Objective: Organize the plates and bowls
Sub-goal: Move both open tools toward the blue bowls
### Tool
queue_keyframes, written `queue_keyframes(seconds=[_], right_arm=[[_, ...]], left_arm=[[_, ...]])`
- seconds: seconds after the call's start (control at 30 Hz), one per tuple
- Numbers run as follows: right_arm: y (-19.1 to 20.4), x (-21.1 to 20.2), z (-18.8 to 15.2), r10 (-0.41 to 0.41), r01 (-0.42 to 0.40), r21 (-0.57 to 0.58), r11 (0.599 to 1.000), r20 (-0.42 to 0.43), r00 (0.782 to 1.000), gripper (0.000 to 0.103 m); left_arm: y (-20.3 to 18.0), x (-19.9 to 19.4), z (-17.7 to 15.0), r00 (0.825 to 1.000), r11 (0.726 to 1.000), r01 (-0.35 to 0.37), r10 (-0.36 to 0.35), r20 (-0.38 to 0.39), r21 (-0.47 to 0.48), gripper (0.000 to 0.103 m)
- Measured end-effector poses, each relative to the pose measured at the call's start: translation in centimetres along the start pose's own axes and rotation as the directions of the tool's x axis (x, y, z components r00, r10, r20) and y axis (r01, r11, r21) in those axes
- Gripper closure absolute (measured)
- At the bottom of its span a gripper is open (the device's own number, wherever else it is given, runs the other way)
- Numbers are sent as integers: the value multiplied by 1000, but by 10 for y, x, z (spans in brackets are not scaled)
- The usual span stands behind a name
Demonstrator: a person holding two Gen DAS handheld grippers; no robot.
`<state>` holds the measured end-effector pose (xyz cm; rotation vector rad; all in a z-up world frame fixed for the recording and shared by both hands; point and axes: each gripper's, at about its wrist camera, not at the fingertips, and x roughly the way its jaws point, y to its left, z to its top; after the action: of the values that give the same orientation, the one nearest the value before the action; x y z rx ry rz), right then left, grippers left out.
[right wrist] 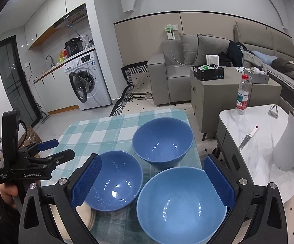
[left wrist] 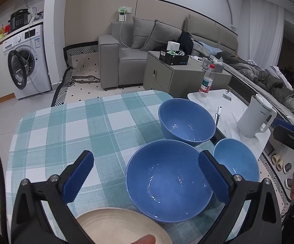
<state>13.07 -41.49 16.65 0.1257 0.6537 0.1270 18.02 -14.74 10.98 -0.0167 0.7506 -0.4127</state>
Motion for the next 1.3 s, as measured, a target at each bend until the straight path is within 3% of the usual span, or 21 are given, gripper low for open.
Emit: queue_keyframes(seconds=[0.5,1.3], right_arm=[[-11,34,26,-72,72,-7,997,-47,996,1],[-49,109,21,-79,84,22,996,-159,984,1]], left_arm=[[10,31,24,999,1000,5,-5,-42,-6,0],[2,94,41,991,999,39,-37,-131,11,0]])
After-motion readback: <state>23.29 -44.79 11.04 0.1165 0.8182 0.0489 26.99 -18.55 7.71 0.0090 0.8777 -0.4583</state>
